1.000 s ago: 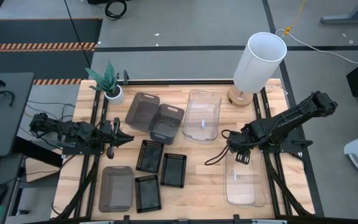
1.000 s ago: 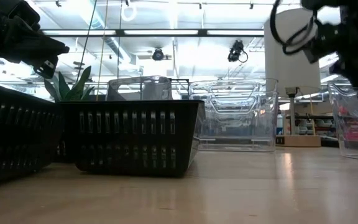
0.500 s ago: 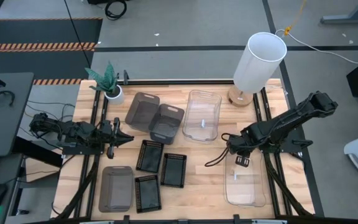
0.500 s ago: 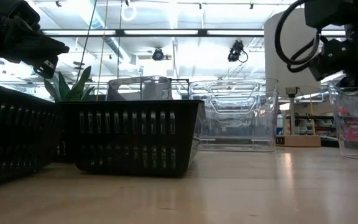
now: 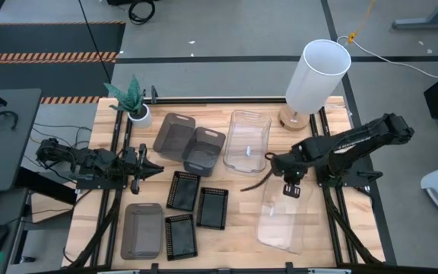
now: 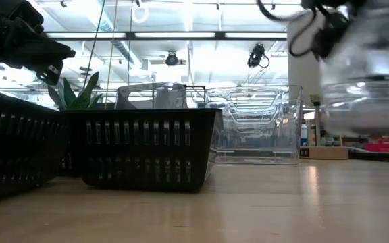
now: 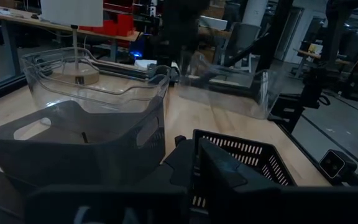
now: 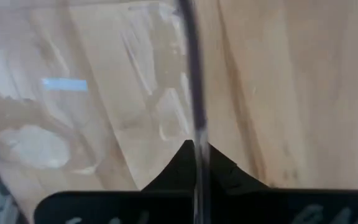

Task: Stack baskets by color
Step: Stack the bottom transparent bin on the transparent bin, then stack the top right transparent black bin on the top left transparent black bin

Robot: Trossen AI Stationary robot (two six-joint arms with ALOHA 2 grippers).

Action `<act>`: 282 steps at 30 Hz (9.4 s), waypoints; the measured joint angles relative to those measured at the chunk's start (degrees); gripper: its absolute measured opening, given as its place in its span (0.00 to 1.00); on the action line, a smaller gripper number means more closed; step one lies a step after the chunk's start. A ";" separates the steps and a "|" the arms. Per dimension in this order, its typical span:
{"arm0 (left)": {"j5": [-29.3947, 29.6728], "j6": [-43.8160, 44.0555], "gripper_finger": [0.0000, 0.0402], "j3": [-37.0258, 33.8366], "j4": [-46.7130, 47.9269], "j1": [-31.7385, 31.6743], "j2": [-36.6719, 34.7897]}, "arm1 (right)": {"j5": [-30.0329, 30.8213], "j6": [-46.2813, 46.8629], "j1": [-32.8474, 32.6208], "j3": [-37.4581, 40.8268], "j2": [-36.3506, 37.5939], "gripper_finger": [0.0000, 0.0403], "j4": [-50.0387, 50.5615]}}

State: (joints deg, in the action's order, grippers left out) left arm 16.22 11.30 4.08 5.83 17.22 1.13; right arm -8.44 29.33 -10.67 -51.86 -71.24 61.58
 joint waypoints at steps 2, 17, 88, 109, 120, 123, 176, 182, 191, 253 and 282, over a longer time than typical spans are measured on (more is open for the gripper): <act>0.00 -0.02 0.07 0.00 0.00 0.00 0.00 | 0.72 -2.08 1.24 -3.68 0.00 0.01 1.89; 0.00 -0.02 0.07 0.00 0.00 -0.01 0.00 | 10.09 -21.55 17.00 -34.37 -1.59 0.01 5.46; -0.01 -0.01 0.07 0.00 0.02 0.01 -0.02 | 11.25 -44.11 39.55 -64.52 -43.86 0.31 28.43; -0.01 -0.02 0.06 0.00 0.00 0.02 -0.02 | -1.72 -33.43 23.60 -64.73 -43.39 0.32 -5.06; 0.00 -0.02 0.09 0.00 -0.03 0.02 -0.02 | -0.18 -30.80 18.62 -59.02 -43.39 0.31 -9.21; 0.00 -0.02 0.08 0.00 0.00 0.02 0.00 | 1.54 -34.05 18.06 -59.03 -43.31 0.31 -10.57; 1.60 6.08 0.06 0.02 -7.51 0.02 0.00 | 47.61 -13.84 -20.35 -39.28 -26.48 0.30 -5.11; 6.20 9.10 0.06 0.02 -12.18 -0.01 0.12 | 42.90 -14.74 -20.51 -22.86 -13.99 0.27 -22.39; 8.32 10.85 0.03 0.04 -15.44 -3.69 5.72 | 34.29 -24.56 -20.47 -2.21 2.62 0.20 -43.54; -13.21 -6.09 0.25 34.30 -1.51 -20.17 60.84 | 26.81 -43.89 -4.93 51.50 49.53 0.05 -100.92; -24.32 -15.83 0.44 50.07 15.75 -23.77 83.08 | 26.79 -43.87 -4.93 51.50 49.53 0.05 -100.94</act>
State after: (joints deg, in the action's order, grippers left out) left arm -8.10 -4.53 54.15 21.58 -6.56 84.20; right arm 18.35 -14.55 -15.59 -0.36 -21.71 -39.36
